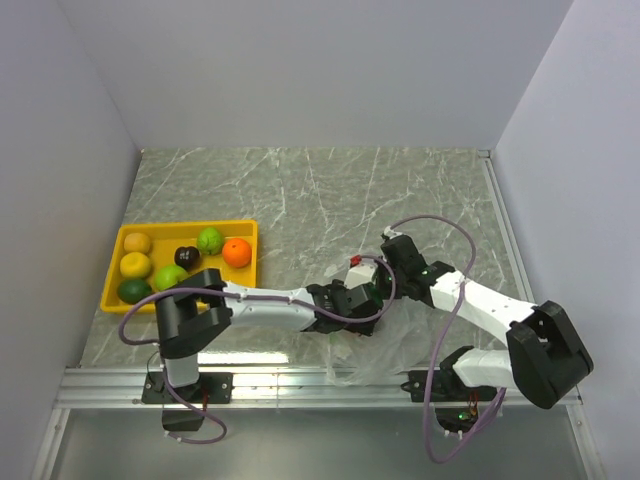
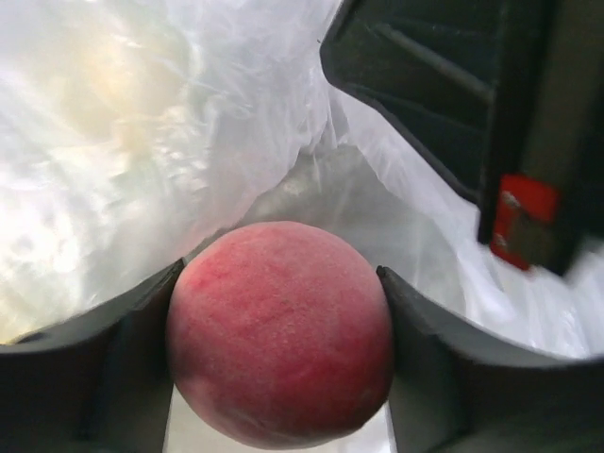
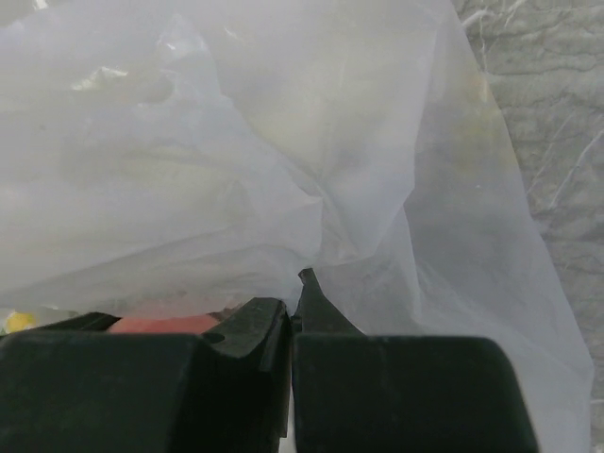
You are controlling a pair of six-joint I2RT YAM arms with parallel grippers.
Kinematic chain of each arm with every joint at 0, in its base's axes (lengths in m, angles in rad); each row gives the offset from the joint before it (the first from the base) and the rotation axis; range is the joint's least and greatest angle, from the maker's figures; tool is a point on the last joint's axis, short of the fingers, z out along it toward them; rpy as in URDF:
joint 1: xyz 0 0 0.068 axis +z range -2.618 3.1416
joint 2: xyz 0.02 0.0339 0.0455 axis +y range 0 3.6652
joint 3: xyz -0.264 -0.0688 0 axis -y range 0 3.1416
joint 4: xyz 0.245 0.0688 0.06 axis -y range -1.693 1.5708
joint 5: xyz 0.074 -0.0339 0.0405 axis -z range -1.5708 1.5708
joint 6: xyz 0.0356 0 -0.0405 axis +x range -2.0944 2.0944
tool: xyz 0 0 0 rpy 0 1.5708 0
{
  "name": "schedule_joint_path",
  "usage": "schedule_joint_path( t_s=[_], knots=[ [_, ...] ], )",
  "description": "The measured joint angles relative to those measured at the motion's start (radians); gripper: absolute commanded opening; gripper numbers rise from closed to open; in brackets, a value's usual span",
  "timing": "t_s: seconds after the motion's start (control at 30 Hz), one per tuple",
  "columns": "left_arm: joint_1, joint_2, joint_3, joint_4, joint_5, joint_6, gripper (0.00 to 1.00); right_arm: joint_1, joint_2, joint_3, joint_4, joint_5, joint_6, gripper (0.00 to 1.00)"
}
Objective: Untie the knot of the plastic bag and take out the fruit
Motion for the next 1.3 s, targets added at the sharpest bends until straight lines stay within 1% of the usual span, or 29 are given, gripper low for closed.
schedule_joint_path(
  t_s=[0.03,0.1,0.23,0.37,0.47,0.53,0.6,0.63,0.73,0.77,0.83,0.87,0.9,0.97,1.03,1.2,1.3],
  knots=[
    [0.0,-0.014,-0.001,-0.011,-0.003,0.0,0.36,0.0,-0.006,0.0,0.0,0.0,0.0,0.0],
    [0.0,-0.061,-0.002,-0.037,-0.013,-0.011,0.32,0.0,-0.018,0.0,-0.001,0.005,0.0,0.0],
    [0.003,-0.244,-0.002,-0.085,-0.051,-0.012,0.34,-0.003,-0.027,0.0,-0.002,0.03,0.0,0.0],
    [0.055,-0.458,0.002,-0.113,-0.095,-0.008,0.37,-0.007,-0.027,-0.001,-0.005,0.053,0.0,0.0],
    [0.174,-0.598,-0.001,-0.152,-0.138,-0.008,0.38,-0.008,-0.027,-0.001,-0.008,0.069,0.002,0.0],
    [0.314,-0.687,-0.026,-0.175,-0.15,-0.004,0.38,-0.008,-0.027,-0.001,-0.01,0.078,0.003,0.0],
    [0.459,-0.762,-0.084,-0.192,-0.155,0.011,0.4,-0.009,-0.028,-0.001,-0.012,0.087,0.003,0.0],
    [0.554,-0.806,-0.13,-0.208,-0.162,0.022,0.41,-0.009,-0.029,-0.001,-0.015,0.09,0.003,0.0],
    [0.743,-0.866,-0.232,-0.246,-0.148,0.06,0.48,-0.009,-0.041,0.0,-0.027,0.097,0.005,0.0],
    [0.824,-0.871,-0.266,-0.25,-0.126,0.078,0.52,-0.009,-0.047,0.002,-0.032,0.098,0.006,0.0],
    [0.941,-0.865,-0.319,-0.256,-0.098,0.107,0.61,-0.009,-0.061,0.005,-0.041,0.104,0.01,0.0],
    [0.991,-0.861,-0.341,-0.258,-0.079,0.122,0.81,-0.01,-0.067,0.008,-0.049,0.106,0.011,0.0],
    [1.029,-0.858,-0.361,-0.261,-0.067,0.133,0.89,-0.011,-0.073,0.011,-0.055,0.109,0.012,0.0],
    [1.076,-0.858,-0.383,-0.263,-0.039,0.154,0.99,-0.013,-0.085,0.023,-0.073,0.113,0.014,0.0],
    [1.095,-0.859,-0.385,-0.258,-0.013,0.17,0.99,-0.013,-0.097,0.037,-0.09,0.122,0.014,0.0],
    [1.1,-0.869,-0.384,-0.253,0.027,0.187,0.99,-0.013,-0.123,0.092,-0.128,0.159,0.013,0.0],
    [1.1,-0.887,-0.372,-0.278,0.043,0.193,0.99,-0.017,-0.127,0.137,-0.162,0.214,0.011,0.0]
  ],
)
